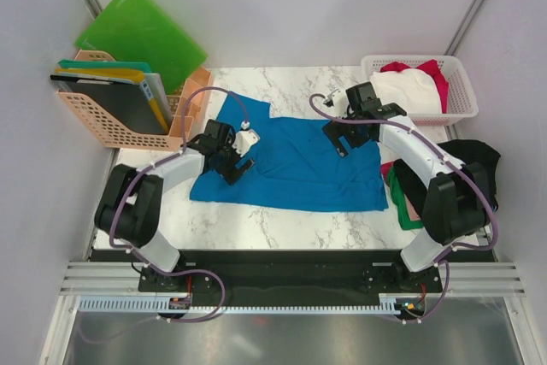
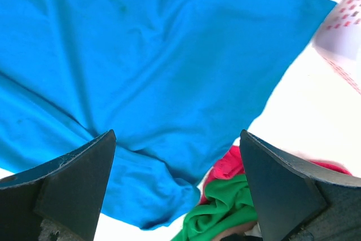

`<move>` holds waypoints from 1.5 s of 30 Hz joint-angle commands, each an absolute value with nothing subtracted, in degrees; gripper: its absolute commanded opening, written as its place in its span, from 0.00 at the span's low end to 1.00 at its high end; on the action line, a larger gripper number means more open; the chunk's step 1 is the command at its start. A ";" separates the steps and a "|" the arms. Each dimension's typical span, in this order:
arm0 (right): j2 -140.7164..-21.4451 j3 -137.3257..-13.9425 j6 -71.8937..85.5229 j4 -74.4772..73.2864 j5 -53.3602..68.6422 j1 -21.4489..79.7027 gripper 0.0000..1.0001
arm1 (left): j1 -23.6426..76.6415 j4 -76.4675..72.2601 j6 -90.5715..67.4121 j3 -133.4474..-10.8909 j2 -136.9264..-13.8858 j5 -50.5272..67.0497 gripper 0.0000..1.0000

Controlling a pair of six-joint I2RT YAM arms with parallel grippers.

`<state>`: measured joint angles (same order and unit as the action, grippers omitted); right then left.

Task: Fold and stack the t-shirts

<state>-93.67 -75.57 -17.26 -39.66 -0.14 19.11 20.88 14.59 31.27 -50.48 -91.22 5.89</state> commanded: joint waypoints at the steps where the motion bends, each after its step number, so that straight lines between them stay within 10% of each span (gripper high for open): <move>1: -90.79 -76.29 -18.10 -39.55 -3.07 18.81 0.98 | 21.09 12.30 29.01 -54.31 -96.66 2.81 1.00; 29: -83.59 -72.69 -19.51 -40.52 -1.93 17.67 0.98 | 20.92 26.47 28.30 -40.87 -77.52 7.12 1.00; 45: -72.25 -61.88 -20.22 -39.20 -8.79 17.58 0.98 | 20.66 23.47 35.41 -65.37 -78.64 -5.97 1.00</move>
